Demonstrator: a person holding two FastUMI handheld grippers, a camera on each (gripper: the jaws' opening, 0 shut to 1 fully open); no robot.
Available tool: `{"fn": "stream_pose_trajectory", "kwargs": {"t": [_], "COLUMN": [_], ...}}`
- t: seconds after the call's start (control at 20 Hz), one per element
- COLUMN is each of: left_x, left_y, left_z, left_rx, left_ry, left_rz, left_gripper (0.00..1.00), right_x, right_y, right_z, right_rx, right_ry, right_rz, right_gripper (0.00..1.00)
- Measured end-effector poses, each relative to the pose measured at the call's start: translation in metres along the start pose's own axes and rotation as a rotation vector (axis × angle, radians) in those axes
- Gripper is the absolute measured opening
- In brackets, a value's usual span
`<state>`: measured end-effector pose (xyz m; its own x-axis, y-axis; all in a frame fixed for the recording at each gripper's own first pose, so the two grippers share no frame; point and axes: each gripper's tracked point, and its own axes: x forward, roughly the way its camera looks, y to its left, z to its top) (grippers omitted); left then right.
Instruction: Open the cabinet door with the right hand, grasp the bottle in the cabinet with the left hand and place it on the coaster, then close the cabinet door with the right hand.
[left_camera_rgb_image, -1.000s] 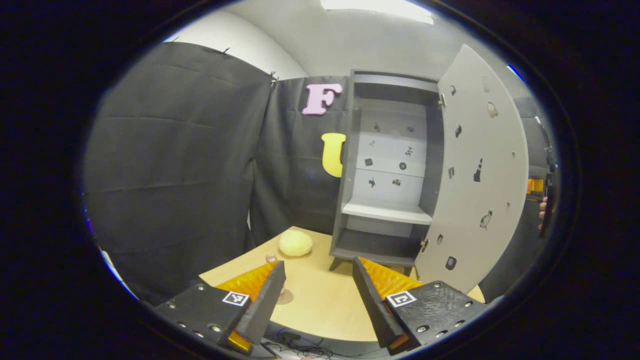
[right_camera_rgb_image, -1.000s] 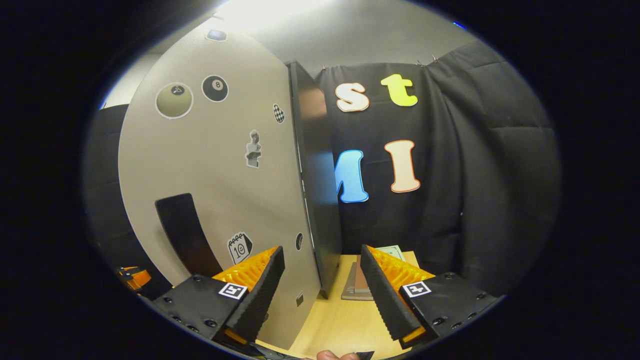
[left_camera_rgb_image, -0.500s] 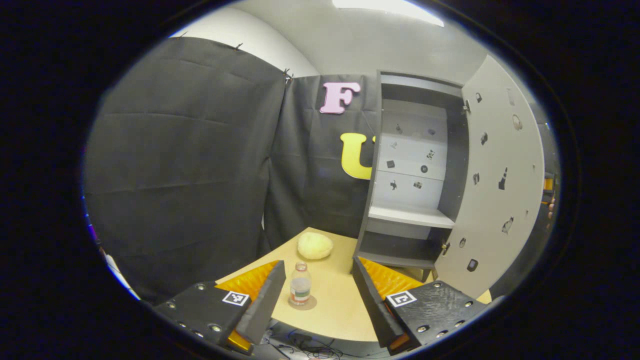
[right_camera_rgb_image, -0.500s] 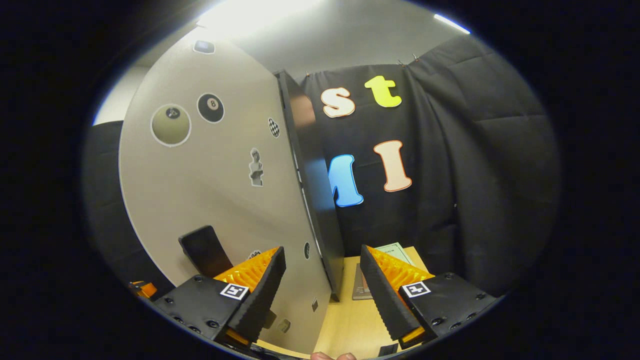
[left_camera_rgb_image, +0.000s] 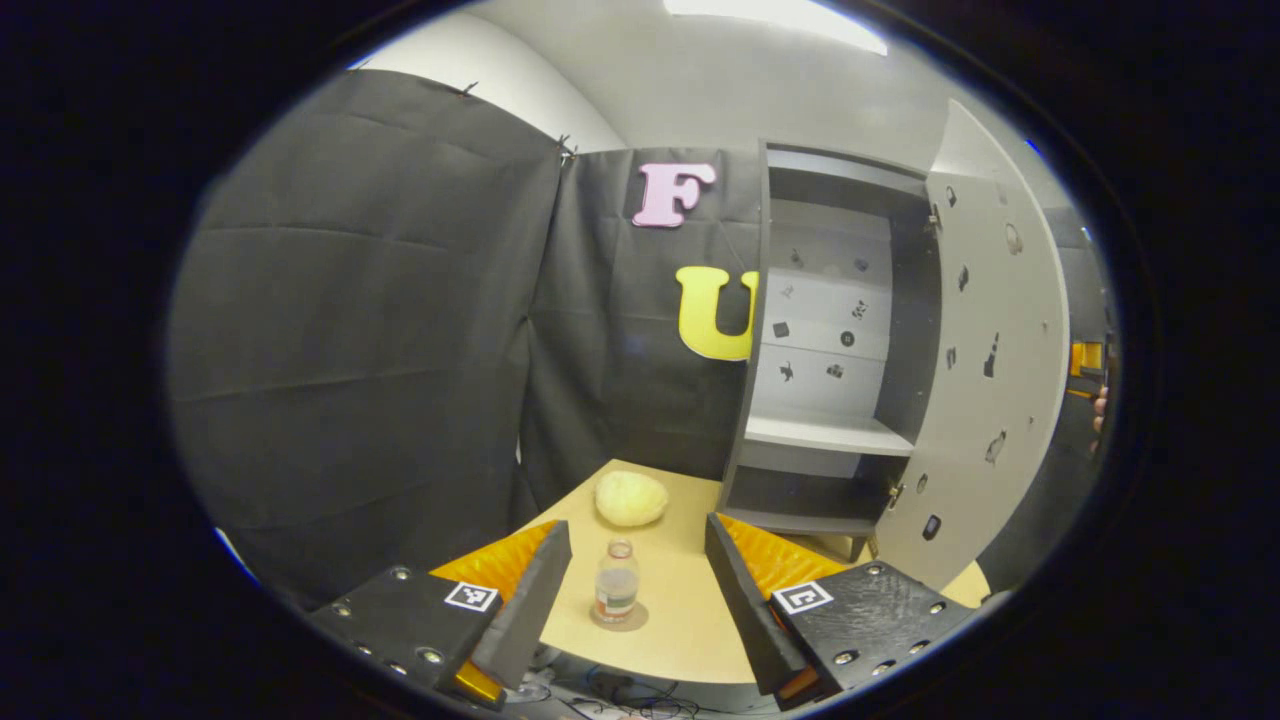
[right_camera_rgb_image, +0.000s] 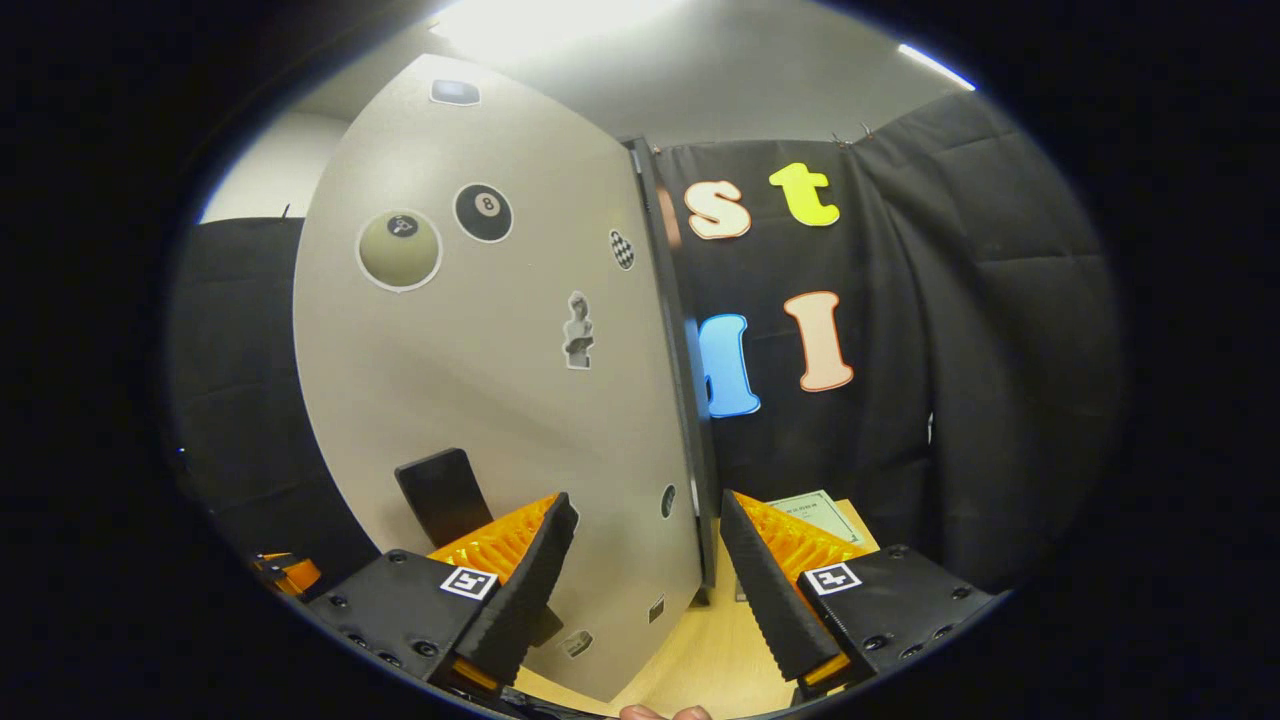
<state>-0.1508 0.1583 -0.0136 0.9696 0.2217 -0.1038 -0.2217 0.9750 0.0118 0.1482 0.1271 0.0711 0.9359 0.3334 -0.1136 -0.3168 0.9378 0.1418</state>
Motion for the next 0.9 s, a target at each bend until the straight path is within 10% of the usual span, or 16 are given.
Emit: {"fn": "stream_pose_trajectory", "kwargs": {"t": [0.9], "left_x": [0.006], "left_y": [0.114], "left_z": [0.02], "left_rx": [-0.036], "left_ry": [-0.028], "left_rz": [0.105], "left_gripper": [0.82], "right_x": [0.085], "right_y": [0.15], "right_z": [-0.011], "right_rx": [-0.062], "right_ry": [0.0], "right_rz": [0.167], "right_gripper": [0.96]}}
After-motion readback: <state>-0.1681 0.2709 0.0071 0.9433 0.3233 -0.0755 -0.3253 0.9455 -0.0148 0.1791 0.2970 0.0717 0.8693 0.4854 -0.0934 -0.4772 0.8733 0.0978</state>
